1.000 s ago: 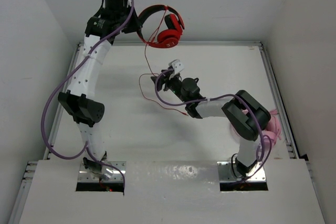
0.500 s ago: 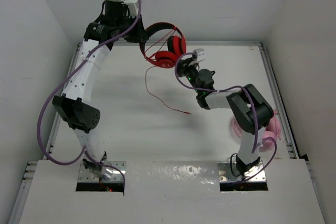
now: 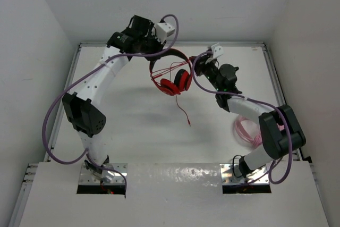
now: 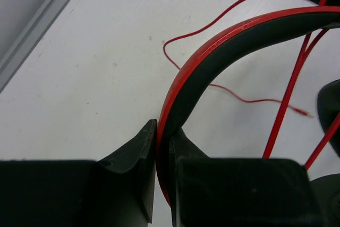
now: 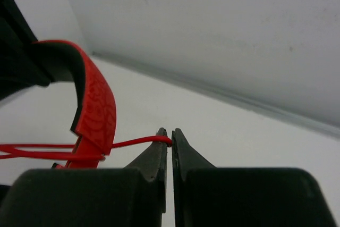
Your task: Wrap the headphones
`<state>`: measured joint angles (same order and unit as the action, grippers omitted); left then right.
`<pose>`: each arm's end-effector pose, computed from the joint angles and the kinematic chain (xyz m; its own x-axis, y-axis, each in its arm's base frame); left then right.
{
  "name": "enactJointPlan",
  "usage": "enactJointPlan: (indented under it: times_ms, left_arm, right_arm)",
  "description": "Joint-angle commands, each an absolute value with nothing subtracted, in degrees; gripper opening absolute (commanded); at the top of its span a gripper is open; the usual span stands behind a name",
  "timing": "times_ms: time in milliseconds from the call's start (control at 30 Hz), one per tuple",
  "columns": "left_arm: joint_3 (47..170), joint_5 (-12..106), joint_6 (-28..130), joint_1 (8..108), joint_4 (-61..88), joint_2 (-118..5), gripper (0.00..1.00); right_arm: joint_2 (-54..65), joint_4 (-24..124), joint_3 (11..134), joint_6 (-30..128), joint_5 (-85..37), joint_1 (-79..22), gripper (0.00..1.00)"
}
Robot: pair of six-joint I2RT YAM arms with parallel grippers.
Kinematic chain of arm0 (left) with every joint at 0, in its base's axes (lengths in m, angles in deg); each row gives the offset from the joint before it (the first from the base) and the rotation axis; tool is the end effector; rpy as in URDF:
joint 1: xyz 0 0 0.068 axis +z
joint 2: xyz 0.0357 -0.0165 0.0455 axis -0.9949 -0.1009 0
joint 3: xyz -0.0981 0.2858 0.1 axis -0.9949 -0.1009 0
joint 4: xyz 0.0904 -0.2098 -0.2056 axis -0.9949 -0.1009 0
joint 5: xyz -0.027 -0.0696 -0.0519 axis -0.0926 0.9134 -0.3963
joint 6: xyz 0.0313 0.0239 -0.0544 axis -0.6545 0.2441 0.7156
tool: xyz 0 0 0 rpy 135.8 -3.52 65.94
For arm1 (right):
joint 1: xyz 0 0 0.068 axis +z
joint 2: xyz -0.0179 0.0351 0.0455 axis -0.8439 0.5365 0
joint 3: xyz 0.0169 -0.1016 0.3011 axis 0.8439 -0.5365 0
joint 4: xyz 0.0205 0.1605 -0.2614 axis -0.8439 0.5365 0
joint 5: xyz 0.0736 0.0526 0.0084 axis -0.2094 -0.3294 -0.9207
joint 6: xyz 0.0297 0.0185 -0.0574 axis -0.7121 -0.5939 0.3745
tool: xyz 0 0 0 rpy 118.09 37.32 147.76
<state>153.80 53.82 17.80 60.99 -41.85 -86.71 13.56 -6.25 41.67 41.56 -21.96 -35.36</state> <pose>0.4278 -0.1987 0.4504 -0.3567 0.5434 -0.7599 0.7452 0.6561 0.1194 0.3621 0.1534 0.2877 0.0613 0.2929 -0.9542 -0.4949 0.8391 0.2258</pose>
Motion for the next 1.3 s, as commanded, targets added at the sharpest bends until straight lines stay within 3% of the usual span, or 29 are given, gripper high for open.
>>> enactJointPlan:
  times_ms: [0,300,633,867,967,1067,1267]
  left_arm:
    - [150.67,42.5,7.63,62.06,-42.75,-83.45,0.0]
    - [144.69,30.71,-7.93,59.43,-35.18,-80.56,0.0]
    - [132.99,12.11,-9.44,55.21,-19.39,-78.7,0.0]
    - [129.91,-2.33,-5.84,54.77,-2.23,-78.71,0.0]
    - [129.56,-6.89,-2.15,54.77,2.6,-78.44,0.0]
    - [129.21,-8.49,1.88,54.85,4.46,-77.92,0.0]
    - [132.99,-4.9,21.3,54.94,-9.41,-78.53,0.0]
  right_arm:
    - [9.29,4.91,44.48,47.81,-21.57,-38.31,0.0]
    - [7.35,23.91,51.34,51.86,-25.27,-38.31,0.0]
    - [7.96,47.6,63.18,53.97,-33.87,-37.25,0.01]
    - [15.33,69.62,78.67,49.16,-55.2,-37.34,0.0]
    - [16.83,61.48,78.59,34.33,-62.42,-37.34,0.0]
    - [16.93,41.38,72.89,14.91,-65.69,-37.25,0.0]
    - [18.5,2.6,64.79,-19.19,-58.68,-34.54,0.0]
